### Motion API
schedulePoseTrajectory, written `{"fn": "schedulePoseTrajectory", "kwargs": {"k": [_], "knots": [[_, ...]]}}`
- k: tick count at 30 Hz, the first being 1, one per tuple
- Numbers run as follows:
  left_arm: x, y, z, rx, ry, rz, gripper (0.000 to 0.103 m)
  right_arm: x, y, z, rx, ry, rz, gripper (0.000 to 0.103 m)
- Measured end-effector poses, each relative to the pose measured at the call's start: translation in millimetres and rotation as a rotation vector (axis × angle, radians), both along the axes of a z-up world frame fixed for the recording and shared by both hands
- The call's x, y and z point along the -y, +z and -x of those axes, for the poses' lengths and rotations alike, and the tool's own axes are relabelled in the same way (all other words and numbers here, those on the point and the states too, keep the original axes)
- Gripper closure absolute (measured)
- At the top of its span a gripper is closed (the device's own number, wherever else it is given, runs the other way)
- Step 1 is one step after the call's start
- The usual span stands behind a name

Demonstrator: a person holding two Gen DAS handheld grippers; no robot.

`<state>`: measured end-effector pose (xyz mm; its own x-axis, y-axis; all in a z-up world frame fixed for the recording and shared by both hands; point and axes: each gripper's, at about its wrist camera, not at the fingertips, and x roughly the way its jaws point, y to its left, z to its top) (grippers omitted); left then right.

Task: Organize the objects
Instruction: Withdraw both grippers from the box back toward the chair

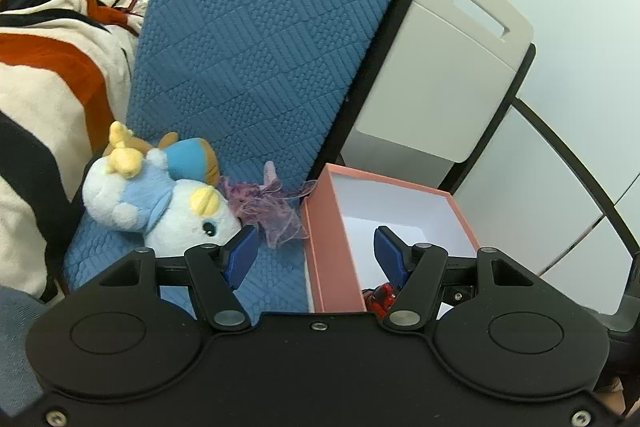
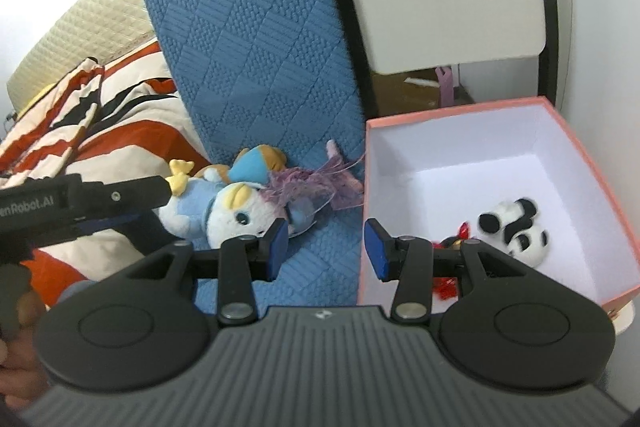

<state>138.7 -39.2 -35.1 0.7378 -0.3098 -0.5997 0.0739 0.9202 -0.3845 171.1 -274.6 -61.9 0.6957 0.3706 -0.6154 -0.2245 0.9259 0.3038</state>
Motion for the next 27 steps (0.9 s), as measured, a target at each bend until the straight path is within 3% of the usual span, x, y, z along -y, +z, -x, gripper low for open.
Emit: {"fn": "schedulePoseTrajectory", "kwargs": {"k": [15, 27], "knots": [[-39.6, -13.4, 14.3, 0.018, 0.057, 0.005, 0.039, -33.8, -12.0, 6.9, -0.031, 0.031, -0.013, 0.057], [-56.9, -25.2, 13.6, 0.022, 0.107, 0.004, 0.030, -52.6, -18.2, 5.3, -0.042, 0.055, -0.012, 0.057]]}}
